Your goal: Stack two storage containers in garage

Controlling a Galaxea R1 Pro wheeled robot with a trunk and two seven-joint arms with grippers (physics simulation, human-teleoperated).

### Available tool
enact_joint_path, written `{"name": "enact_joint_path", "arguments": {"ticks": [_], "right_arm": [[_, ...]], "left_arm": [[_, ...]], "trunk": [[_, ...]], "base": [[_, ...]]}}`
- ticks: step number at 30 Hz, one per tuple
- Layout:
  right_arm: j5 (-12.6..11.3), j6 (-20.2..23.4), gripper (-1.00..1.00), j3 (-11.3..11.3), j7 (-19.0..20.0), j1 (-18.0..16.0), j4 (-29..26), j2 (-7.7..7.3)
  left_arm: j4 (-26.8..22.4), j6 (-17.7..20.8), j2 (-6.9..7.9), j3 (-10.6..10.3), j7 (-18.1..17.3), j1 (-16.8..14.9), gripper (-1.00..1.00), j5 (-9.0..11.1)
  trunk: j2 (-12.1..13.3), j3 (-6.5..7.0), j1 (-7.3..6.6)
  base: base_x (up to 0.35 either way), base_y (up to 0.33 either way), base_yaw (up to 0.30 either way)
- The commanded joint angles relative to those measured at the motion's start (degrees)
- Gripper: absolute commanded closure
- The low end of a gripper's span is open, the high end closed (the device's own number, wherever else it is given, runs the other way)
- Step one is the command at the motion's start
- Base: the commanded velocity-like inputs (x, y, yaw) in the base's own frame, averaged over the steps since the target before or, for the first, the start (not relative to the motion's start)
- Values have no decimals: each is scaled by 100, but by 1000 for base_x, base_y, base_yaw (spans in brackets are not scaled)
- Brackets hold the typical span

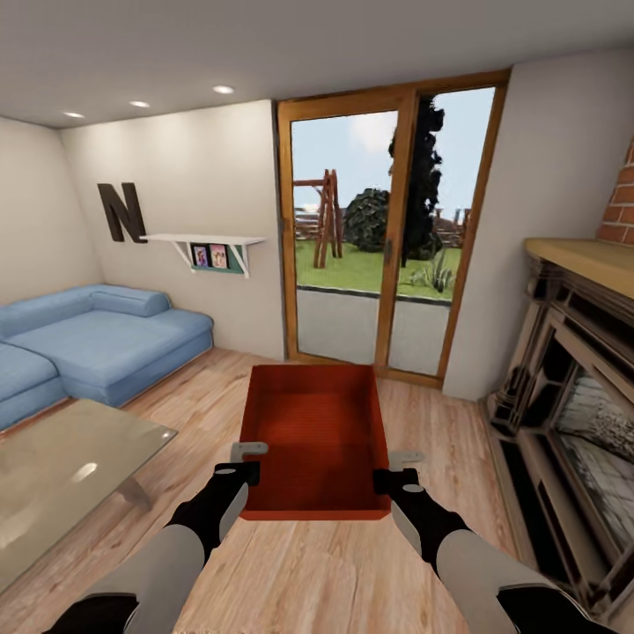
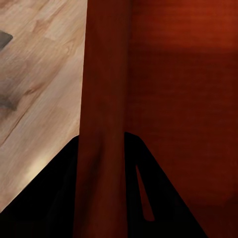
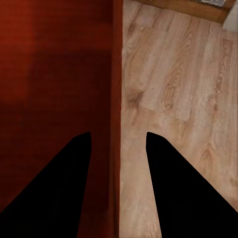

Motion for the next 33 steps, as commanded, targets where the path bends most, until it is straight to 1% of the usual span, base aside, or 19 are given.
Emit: {"name": "enact_joint_path", "arguments": {"ticks": [1,33], "right_arm": [[-27,13,100,29,-3,0,-2,48],[-21,4,100,29,2,-2,-2,39]], "left_arm": [[-10,18,-12,26,-14,-1,100,33],[-17,18,-12,23,-14,0,100,33]], "trunk": [[-5,-2,2],[-5,-2,2]], "base": [[0,0,278],[0,0,282]]}}
